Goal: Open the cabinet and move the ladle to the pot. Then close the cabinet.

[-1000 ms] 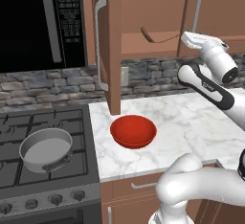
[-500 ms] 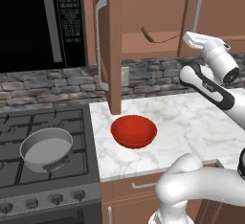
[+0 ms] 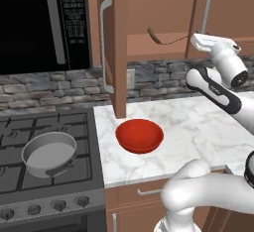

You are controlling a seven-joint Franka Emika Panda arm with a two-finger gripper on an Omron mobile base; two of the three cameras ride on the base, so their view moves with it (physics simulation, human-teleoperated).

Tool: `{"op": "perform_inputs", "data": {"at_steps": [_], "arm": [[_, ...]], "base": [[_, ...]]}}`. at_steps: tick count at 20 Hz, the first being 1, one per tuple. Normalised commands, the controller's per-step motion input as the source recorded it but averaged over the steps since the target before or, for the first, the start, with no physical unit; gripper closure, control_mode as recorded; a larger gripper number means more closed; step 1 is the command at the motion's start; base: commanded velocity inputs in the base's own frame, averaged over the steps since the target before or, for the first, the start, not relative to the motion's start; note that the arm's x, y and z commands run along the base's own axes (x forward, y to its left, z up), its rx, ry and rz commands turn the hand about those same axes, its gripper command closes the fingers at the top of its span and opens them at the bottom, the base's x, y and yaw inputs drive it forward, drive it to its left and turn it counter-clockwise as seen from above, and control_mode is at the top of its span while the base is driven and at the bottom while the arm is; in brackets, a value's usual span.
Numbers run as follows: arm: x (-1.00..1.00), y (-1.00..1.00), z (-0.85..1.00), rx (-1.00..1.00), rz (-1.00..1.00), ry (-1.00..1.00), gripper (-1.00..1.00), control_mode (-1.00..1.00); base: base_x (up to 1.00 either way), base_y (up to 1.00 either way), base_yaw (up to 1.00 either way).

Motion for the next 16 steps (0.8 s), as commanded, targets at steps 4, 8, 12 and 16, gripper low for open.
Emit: {"op": "perform_inputs", "data": {"at_steps": [4,8,12,16], "arm": [[-0.36,-1.00,0.00,0.00,-0.16,0.00,1.00,-1.00],[-0.61,-1.00,0.00,0.04,-0.18,0.00,1.00,-1.00],[-0.70,-1.00,0.00,0.11,-0.19,0.03,1.00,-1.00],[-0.84,-1.00,0.00,0.18,-0.20,0.05,1.00,-1.00]], "base": [[0.00,0.00,0.00],[0.00,0.00,0.00],[0.00,0.00,0.00],[0.00,0.00,0.00]]}}
